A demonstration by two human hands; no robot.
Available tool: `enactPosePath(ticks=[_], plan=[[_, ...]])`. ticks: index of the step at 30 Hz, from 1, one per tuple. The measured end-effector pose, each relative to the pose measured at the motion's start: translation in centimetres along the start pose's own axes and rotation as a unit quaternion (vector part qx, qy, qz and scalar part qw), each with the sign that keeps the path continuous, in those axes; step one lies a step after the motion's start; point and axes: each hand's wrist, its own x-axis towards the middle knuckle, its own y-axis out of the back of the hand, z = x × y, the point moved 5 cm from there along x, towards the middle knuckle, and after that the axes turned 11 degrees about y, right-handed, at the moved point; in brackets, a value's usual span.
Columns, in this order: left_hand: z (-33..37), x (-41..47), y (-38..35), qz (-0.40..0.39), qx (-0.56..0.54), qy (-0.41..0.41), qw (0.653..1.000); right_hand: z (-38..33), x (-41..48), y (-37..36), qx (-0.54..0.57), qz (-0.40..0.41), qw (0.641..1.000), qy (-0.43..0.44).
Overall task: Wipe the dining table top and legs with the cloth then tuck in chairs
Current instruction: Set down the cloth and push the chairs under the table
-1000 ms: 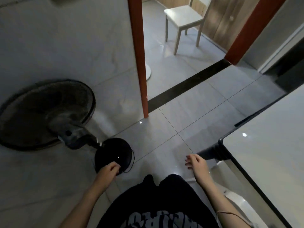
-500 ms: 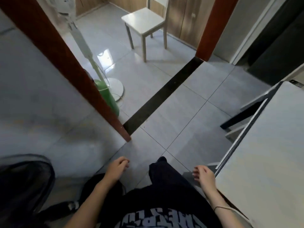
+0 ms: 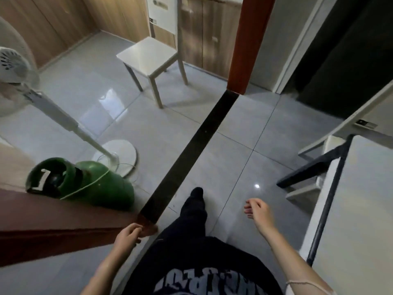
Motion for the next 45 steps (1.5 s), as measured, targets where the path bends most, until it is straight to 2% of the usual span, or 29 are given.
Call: enactPosePath(ticks=[3,8,13,16,23,32,39,42,45], plan=[[8.2,4.6,0.3,0.007,0.015,-0.036,0.999,-1.7,4.6,0.2,0.013,0.045,0.999,-0.018],[23.9,10.8,-2.7,-0.092,0.056,-0.075,0.991,-4.7,9.4,2.7,0.027,0.124,0.99,-0.054],[39.5,13.3,-7.7,-0.156,0.125,-0.157,0.967,-5.4,12.7,5.7,0.066,0.193,0.973,-0.106],[46.6,15.0,-11.7,-0.179,0.152,-0.18,0.955,-5.1,15.0,7.7,0.102,0.237,0.957,-0.134],[58.0,18.5,-21.0,-0.18,0.194,-0.18,0.947,-6.2,26.8,14.2,0.14,0.254,0.943,-0.162],[68.3,19.6,-25.2,-0.127,0.214,-0.125,0.96,-18.3,44.7,23.2,0.146,0.22,0.96,-0.095],[79.7,23.8,-29.9,-0.116,0.174,-0.1,0.973,-23.3,56.2,28.3,0.172,0.246,0.952,-0.068],[86.7,24.9,-33.3,-0.126,0.18,-0.115,0.969,-23.7,60.5,30.8,0.166,0.264,0.947,-0.082],[95.1,25.4,-37.7,-0.151,0.225,-0.174,0.947,-23.9,63.9,33.4,0.162,0.304,0.934,-0.099]])
